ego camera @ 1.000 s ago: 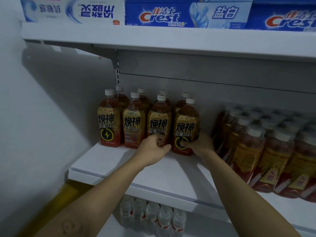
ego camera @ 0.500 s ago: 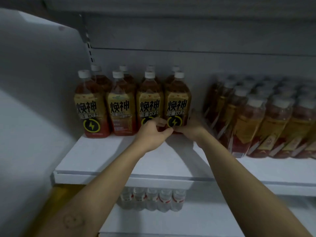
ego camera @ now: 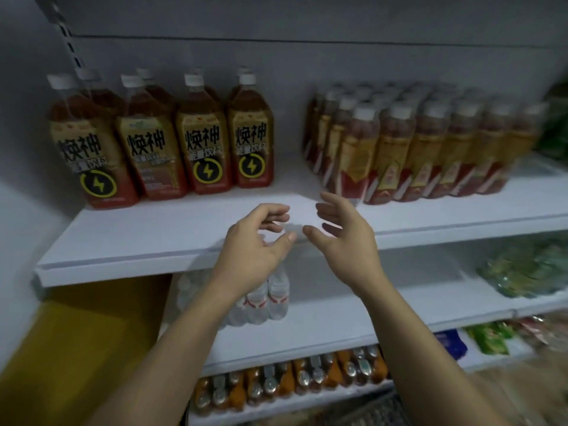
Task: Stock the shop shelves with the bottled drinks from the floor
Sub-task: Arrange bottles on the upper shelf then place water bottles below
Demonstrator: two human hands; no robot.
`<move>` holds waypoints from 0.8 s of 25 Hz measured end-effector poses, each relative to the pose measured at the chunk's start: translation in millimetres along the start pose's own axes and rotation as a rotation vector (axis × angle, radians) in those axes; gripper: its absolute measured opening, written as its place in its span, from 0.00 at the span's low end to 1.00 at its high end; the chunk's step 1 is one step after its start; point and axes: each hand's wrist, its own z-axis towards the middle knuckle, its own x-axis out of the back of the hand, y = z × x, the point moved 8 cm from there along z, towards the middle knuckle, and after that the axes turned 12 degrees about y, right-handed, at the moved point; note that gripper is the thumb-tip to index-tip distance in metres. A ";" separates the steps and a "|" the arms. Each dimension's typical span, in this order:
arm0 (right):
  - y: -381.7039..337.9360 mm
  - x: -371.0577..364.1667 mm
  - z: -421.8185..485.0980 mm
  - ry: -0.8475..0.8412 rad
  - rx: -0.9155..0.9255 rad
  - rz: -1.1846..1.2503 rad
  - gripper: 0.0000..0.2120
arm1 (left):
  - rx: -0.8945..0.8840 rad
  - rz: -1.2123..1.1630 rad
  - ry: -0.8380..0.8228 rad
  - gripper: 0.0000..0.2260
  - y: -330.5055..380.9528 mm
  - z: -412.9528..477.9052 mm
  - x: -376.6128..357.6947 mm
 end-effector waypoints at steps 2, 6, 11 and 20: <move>14.4 44.7 -37.6 0.026 -0.026 0.009 0.26 | -0.016 -0.001 -0.050 0.16 15.2 -44.4 -22.2; 67.6 147.9 -125.7 0.087 -0.154 -0.051 0.27 | -0.014 0.036 -0.218 0.17 40.3 -142.8 -89.5; 138.3 292.9 -239.3 0.278 -0.389 -0.115 0.27 | -0.056 0.000 -0.499 0.18 97.3 -265.7 -189.4; 196.3 493.3 -394.4 0.731 -0.654 -0.150 0.24 | -0.131 -0.037 -1.029 0.19 153.6 -425.2 -353.7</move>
